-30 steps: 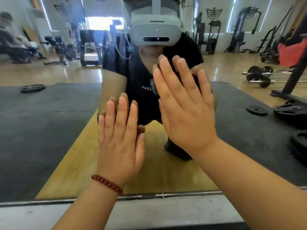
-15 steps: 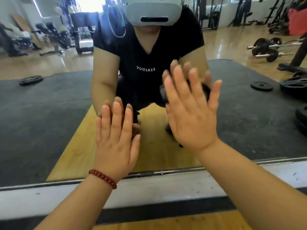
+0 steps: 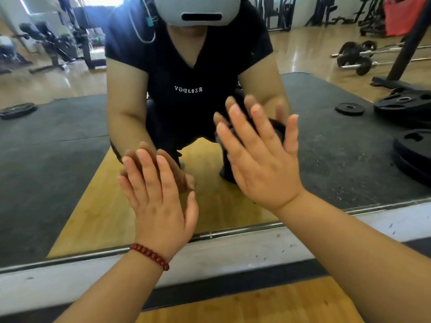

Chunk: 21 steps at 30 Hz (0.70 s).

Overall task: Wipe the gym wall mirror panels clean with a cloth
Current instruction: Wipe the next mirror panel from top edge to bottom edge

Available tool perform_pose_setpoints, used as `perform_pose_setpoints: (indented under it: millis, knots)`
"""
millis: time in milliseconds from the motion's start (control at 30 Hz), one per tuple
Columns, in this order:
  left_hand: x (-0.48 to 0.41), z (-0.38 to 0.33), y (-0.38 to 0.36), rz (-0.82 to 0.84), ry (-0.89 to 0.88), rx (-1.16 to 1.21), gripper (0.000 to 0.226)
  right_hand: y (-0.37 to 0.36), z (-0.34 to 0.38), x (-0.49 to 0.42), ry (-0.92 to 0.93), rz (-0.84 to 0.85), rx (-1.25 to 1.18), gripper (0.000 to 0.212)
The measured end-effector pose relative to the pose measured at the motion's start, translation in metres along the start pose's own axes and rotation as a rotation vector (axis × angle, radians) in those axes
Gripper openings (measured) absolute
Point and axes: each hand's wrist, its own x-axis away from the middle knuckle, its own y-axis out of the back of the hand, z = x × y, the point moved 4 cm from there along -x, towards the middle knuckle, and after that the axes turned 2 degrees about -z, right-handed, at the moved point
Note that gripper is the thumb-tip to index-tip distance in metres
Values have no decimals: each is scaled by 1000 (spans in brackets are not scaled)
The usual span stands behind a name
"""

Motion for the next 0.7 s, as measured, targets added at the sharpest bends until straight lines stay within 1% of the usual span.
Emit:
perform_pose_setpoints:
  millis: [33, 100, 167, 200, 233, 267, 300, 333, 367, 400, 433, 467, 500, 533, 633, 700]
  knots:
    - [0, -4, 0, 9, 13, 10, 85, -3, 7, 16, 65, 31, 9, 61]
    - [-1, -10, 0, 23, 36, 13, 89, -8, 21, 62, 273, 177, 36, 58]
    - [-1, -14, 0, 24, 55, 11, 91, -8, 22, 107, 511, 336, 66, 63]
    - [-1, -15, 1, 21, 63, 17, 91, -7, 18, 116, 578, 381, 66, 65]
    - [-2, -16, 1, 18, 65, 29, 91, -5, 13, 113, 583, 383, 56, 65]
    - [-2, -17, 1, 19, 58, 42, 90, -3, 7, 99, 527, 325, 41, 63]
    - [-3, -20, 1, 24, 37, 52, 90, -1, -3, 77, 409, 229, 27, 61]
    - [-5, -23, 0, 28, 11, 56, 89, 2, -17, 52, 253, 140, 18, 60]
    - [-6, -27, -1, 27, -6, 56, 88, 5, -32, 29, 105, 83, 8, 61]
    - [-8, -31, -2, 18, -6, 58, 88, 8, -46, 15, -5, 57, -3, 62]
    - [-9, -35, -3, 4, 7, 63, 89, 9, -57, 10, -60, 49, -13, 62]
    - [-10, -39, -4, -9, 23, 69, 90, 11, -61, 13, -72, 46, -24, 62]
    - [-11, -43, -6, -18, 43, 75, 92, 12, -60, 25, -45, 53, -28, 63]
    - [-12, -46, -8, -25, 61, 79, 94, 10, -53, 44, 21, 83, -20, 64]
    - [-14, -50, -13, -39, 85, 76, 97, 2, -34, 119, 359, 305, 6, 64]
    - [-15, -52, -14, -38, 83, 73, 97, 3, -36, 142, 493, 397, 35, 66]
